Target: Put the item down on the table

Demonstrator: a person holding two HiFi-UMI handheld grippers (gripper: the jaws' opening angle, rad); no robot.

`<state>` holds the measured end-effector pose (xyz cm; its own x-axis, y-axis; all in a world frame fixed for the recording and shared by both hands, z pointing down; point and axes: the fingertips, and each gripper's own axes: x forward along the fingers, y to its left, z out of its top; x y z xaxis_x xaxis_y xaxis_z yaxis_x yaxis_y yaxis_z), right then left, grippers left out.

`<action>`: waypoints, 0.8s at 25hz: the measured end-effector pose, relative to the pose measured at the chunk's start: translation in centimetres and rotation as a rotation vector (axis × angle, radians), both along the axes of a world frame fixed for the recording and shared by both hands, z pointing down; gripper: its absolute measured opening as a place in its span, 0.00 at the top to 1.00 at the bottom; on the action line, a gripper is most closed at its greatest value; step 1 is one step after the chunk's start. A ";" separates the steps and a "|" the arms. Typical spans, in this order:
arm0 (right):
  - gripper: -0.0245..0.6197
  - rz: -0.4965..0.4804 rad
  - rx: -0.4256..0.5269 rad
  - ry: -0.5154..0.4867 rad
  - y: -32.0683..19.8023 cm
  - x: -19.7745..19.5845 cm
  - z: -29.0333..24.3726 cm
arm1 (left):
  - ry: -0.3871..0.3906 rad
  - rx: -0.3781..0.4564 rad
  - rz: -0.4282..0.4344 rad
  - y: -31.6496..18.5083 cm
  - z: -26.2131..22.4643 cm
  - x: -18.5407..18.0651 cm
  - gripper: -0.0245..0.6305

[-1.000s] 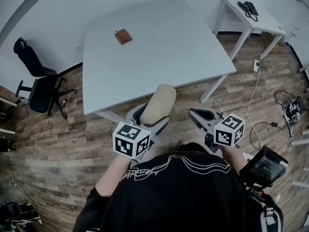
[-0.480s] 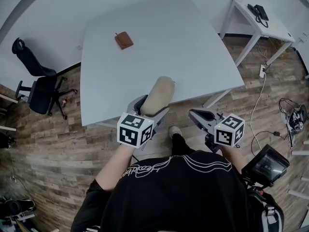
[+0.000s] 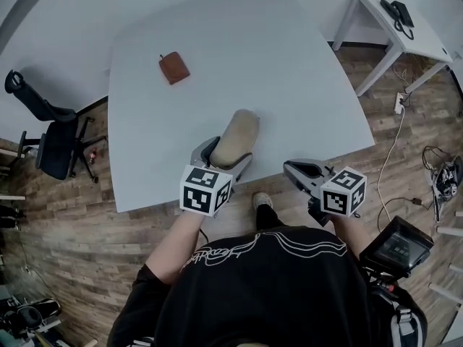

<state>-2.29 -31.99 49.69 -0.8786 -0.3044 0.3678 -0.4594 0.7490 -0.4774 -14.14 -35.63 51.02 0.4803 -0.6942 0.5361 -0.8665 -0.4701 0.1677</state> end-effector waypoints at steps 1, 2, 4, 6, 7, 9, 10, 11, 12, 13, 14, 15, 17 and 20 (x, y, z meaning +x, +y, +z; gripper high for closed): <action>0.95 -0.001 -0.001 0.012 -1.2 0.1 0.5 | -0.006 -0.009 -0.003 -1.5 0.8 0.1 0.37; 0.95 -0.004 -0.001 0.026 -2.4 0.1 0.9 | -0.011 -0.023 -0.006 -3.0 1.6 0.1 0.37; 0.95 -0.016 -0.002 0.053 -3.9 0.0 1.6 | -0.020 -0.049 -0.011 -5.2 3.5 0.2 0.37; 0.95 -0.028 -0.007 0.061 -4.5 -0.4 1.9 | -0.038 -0.060 -0.018 -6.7 5.1 0.0 0.37; 0.95 -0.032 -0.012 0.063 -4.7 -0.5 2.1 | -0.053 -0.065 -0.024 -7.2 5.9 -0.2 0.37; 0.95 -0.033 -0.024 0.071 -4.9 -0.4 2.5 | -0.084 -0.082 -0.038 -8.0 7.5 -0.5 0.37; 0.95 -0.031 -0.027 0.076 -5.0 -0.3 2.7 | -0.097 -0.094 -0.047 -8.5 8.3 -0.7 0.37; 0.95 -0.031 -0.027 0.081 -5.1 -0.3 2.8 | -0.104 -0.109 -0.058 -9.0 9.0 -0.9 0.37; 0.95 -0.032 -0.027 0.084 -5.2 -0.3 2.9 | -0.105 -0.124 -0.068 -9.4 9.6 -1.1 0.37; 0.95 -0.034 -0.028 0.086 -5.2 -0.3 3.0 | -0.104 -0.135 -0.076 -9.6 10.1 -1.3 0.37; 0.95 -0.037 -0.030 0.086 -5.2 -0.5 3.1 | -0.106 -0.142 -0.080 -9.8 10.5 -1.4 0.37; 0.95 -0.038 -0.033 0.085 -5.2 -0.6 3.2 | -0.113 -0.145 -0.080 -10.0 10.9 -1.6 0.37; 0.95 -0.034 -0.041 0.085 -5.2 -0.7 3.5 | -0.136 -0.158 -0.074 -10.0 11.9 -1.8 0.37; 0.95 -0.025 -0.055 0.082 -4.9 -0.7 3.8 | -0.168 -0.189 -0.057 -9.5 13.1 -1.7 0.37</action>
